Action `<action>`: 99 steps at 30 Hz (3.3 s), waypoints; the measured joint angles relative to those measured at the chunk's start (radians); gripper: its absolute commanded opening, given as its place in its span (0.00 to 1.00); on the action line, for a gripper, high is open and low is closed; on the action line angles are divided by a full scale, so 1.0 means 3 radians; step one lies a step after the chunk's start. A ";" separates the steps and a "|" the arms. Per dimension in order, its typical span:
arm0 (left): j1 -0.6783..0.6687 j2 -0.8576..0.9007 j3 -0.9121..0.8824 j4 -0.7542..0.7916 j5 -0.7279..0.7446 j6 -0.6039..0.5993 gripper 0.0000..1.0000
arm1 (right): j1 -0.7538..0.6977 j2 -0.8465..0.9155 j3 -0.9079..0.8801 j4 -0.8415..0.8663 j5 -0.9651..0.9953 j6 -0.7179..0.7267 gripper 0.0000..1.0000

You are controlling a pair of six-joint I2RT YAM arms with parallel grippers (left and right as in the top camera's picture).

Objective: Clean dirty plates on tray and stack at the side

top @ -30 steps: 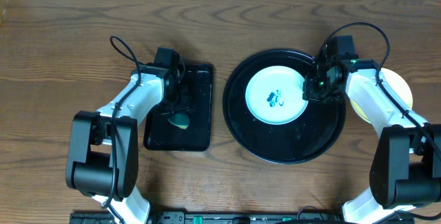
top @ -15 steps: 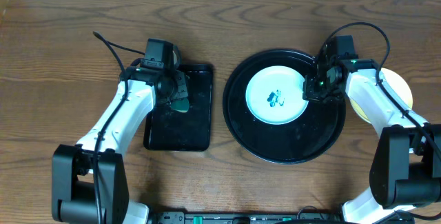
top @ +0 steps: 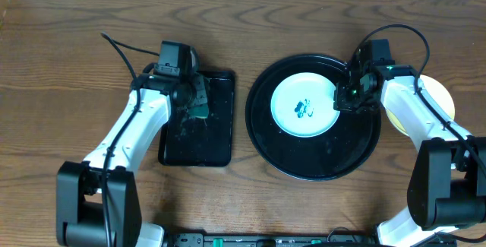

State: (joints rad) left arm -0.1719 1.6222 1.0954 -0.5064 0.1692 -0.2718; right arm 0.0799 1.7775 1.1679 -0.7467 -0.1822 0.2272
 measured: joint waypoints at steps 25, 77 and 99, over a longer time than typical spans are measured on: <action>0.0000 -0.0656 0.0003 0.0654 0.0000 0.0401 0.07 | 0.0000 0.0000 0.0000 0.0004 0.0001 0.0000 0.01; -0.0001 0.0309 0.0014 -0.0399 0.0154 0.0367 0.07 | 0.0018 0.0000 0.0000 -0.0015 0.0008 0.0001 0.01; -0.1404 0.0459 0.0151 0.0828 0.0413 -0.0253 0.09 | 0.0359 -0.0039 -0.0656 0.0767 -0.0015 0.0261 0.01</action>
State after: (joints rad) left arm -0.5930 1.7599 1.1408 -0.2581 0.2932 -0.3477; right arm 0.1875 1.7657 0.9710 -0.5167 -0.1867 0.3054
